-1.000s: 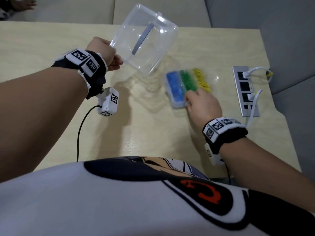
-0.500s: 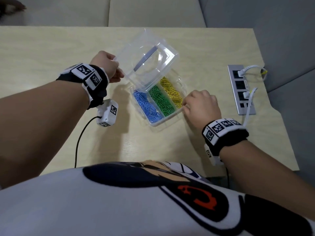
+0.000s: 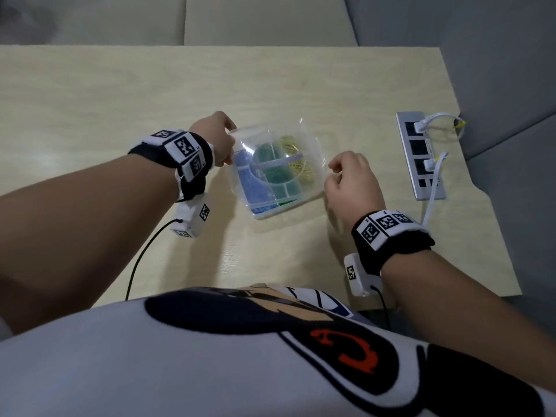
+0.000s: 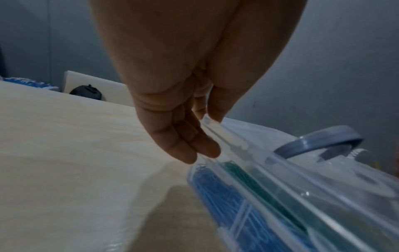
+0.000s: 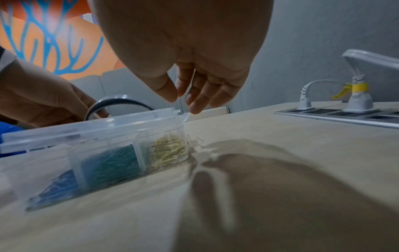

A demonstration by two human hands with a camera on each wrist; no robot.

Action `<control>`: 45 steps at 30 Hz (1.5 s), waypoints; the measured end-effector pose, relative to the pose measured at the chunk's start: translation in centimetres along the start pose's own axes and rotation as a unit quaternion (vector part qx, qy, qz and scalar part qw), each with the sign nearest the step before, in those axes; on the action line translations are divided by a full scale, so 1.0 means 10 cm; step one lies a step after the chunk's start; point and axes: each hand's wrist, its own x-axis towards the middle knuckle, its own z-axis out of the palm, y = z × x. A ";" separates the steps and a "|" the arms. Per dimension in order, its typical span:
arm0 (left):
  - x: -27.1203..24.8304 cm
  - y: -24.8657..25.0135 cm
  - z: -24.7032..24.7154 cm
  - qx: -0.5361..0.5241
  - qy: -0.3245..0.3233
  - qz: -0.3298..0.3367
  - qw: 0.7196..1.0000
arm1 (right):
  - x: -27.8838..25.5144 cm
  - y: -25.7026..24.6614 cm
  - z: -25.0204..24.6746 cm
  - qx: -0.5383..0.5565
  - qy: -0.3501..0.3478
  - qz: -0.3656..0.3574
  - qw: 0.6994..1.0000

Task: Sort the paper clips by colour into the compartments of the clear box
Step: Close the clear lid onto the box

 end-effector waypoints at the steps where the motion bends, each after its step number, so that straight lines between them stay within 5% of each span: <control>1: 0.00 0.01 0.02 0.028 0.002 0.008 1.000 | 0.01 -0.01 0.01 0.013 -0.002 0.011 1.000; 14: -0.03 0.01 -0.01 0.198 0.012 0.012 0.980 | 0.13 -0.14 0.09 0.006 -0.040 0.024 0.999; 36: 0.05 0.16 0.28 0.098 0.024 0.054 0.993 | 0.23 -0.05 0.09 0.045 -0.007 0.191 0.981; 45: -0.01 0.23 0.21 0.024 -0.064 -0.007 0.998 | 0.26 0.05 0.07 0.070 -0.011 0.199 0.978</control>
